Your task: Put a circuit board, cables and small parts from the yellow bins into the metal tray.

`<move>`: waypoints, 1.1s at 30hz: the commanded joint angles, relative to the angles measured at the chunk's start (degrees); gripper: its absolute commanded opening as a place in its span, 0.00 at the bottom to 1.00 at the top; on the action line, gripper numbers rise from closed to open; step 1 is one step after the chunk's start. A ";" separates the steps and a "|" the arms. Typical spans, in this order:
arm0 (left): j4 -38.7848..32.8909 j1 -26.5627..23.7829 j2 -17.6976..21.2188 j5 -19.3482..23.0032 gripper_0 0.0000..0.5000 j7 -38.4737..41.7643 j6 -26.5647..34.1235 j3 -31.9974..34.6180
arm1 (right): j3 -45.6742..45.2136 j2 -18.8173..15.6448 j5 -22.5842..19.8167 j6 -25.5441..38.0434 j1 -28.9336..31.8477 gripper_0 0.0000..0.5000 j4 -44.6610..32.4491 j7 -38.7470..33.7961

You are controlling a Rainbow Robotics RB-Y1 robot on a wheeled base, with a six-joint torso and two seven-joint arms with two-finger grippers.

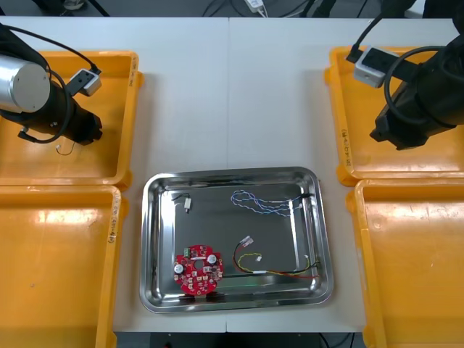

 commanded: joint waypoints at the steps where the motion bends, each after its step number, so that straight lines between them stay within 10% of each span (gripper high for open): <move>1: -0.41 1.10 -0.28 -0.63 0.76 1.05 -0.56 -0.74 | -2.54 -6.15 -3.64 0.22 -2.12 1.00 2.04 -10.29; 2: -0.41 1.10 -0.28 -0.63 0.76 1.05 -0.56 -0.74 | -2.54 -6.15 -3.64 0.22 -2.12 1.00 2.04 -10.29; 3: -0.49 1.10 -0.28 -0.63 0.00 1.14 -0.64 -0.74 | -3.06 -6.94 -4.26 0.22 -2.12 1.00 3.28 -13.02; 20: -0.49 1.10 0.60 0.25 0.00 1.32 0.15 -0.74 | -3.94 -12.21 -3.20 -1.59 3.86 1.00 6.18 -29.45; 33: -5.94 -3.38 5.52 4.38 0.00 3.43 12.36 -0.04 | -6.23 -14.67 -6.54 -5.28 7.37 1.00 10.13 -38.51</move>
